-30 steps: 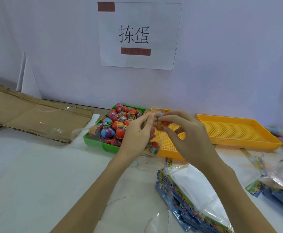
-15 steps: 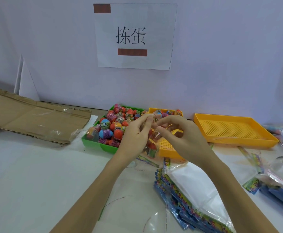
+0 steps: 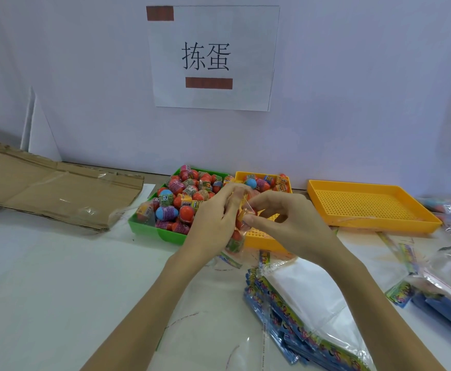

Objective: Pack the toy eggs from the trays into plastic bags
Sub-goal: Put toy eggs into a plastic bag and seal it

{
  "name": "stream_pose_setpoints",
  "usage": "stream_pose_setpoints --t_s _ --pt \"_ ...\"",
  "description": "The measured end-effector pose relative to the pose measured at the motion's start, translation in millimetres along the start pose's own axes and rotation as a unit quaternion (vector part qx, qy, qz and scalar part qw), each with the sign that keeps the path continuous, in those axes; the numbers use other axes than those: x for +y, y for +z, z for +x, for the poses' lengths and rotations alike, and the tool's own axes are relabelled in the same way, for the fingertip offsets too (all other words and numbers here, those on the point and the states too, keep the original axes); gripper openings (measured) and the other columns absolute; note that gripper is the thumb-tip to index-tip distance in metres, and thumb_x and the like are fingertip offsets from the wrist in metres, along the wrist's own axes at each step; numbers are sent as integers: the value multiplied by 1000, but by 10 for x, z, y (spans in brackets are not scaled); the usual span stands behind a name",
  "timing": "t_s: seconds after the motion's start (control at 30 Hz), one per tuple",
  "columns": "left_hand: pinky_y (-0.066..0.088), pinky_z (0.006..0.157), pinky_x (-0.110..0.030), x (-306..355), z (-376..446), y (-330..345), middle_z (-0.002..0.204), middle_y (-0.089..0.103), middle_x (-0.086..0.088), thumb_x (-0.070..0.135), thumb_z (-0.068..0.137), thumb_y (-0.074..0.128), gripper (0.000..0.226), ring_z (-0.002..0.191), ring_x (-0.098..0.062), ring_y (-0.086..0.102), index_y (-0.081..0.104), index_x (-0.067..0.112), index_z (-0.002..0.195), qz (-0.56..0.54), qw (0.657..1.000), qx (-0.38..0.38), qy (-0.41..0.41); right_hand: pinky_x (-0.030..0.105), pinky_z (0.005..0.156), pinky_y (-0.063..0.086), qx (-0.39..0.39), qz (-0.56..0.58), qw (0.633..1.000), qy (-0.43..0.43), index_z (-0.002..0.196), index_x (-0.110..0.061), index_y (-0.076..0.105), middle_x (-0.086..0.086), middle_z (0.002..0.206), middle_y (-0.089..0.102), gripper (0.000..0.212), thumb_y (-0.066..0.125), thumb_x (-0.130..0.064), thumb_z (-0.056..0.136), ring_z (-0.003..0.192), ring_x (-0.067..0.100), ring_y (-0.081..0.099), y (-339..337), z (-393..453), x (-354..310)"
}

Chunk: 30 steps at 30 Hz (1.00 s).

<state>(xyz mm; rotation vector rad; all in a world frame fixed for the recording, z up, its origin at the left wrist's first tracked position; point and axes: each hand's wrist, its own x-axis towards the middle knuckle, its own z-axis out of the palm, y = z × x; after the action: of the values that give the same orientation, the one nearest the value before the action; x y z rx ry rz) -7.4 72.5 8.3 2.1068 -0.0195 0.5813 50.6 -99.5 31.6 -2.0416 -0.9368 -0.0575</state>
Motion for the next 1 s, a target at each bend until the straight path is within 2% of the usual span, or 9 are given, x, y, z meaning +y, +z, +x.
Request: stream_pose_setpoints --t_s 0.3,0.37,0.5,0.6,0.63,0.7,0.8,0.9,1.0 --pt "57 68 -32 26 -2 3 77 72 3 51 104 44 42 69 -11 68 69 23 122 44 998 23 40 20 79 59 31 67 997 12 89 -28 78 -15 97 74 7 82 -23 87 96 0 69 -4 0 -22" --pt "53 62 -26 18 16 8 65 64 8 56 102 42 45 59 -6 61 68 22 112 31 999 25 8 20 79 58 48 61 997 10 87 -27 78 -15 96 73 6 82 -22 87 95 0 68 12 -2 -36" --pt "45 52 -31 -13 49 -23 50 47 7 63 102 39 53 46 -7 46 73 23 95 -84 994 -23 -70 24 79 61 42 50 998 20 93 -26 75 -16 89 74 5 79 -24 90 87 2 71 11 5 -53" --pt "59 81 -41 27 56 -24 87 71 -21 70 97 40 48 79 -29 71 78 39 91 -140 981 -61 -116 24 73 60 43 34 998 15 96 -29 71 -16 93 72 5 74 -25 95 87 4 70 -8 -4 -51" --pt "58 94 -41 58 66 -29 102 75 -21 71 94 41 47 95 -26 74 78 44 89 -176 970 -75 -152 24 72 59 44 25 999 12 98 -30 71 -16 93 71 4 72 -26 96 86 4 70 -20 -8 -44" --pt "56 101 -40 86 98 -51 113 77 -12 63 95 49 43 111 -23 73 81 34 96 -278 930 -117 -208 22 71 57 33 0 999 13 105 -30 72 -16 94 72 8 67 -30 99 84 3 70 -52 -18 -34" --pt "58 91 -29 51 113 -130 127 72 -11 21 98 66 27 125 -26 66 73 14 124 -343 905 -173 -184 28 75 59 9 -9 1000 21 107 -28 76 -15 97 74 15 67 -35 98 85 4 70 -109 -15 -15" --pt "58 89 -30 35 66 -180 116 76 -10 2 93 67 42 114 -25 72 68 16 133 -358 901 -198 -146 33 75 61 33 -3 999 9 103 -29 78 -16 98 75 11 72 -33 95 84 6 71 -151 -8 -15" --pt "56 65 -20 57 42 -205 97 77 -2 2 100 63 38 86 -13 74 64 13 137 -342 916 -167 -127 20 65 51 71 -11 997 -25 99 -30 77 -21 88 73 8 72 -25 96 83 7 69 -154 -10 -22"
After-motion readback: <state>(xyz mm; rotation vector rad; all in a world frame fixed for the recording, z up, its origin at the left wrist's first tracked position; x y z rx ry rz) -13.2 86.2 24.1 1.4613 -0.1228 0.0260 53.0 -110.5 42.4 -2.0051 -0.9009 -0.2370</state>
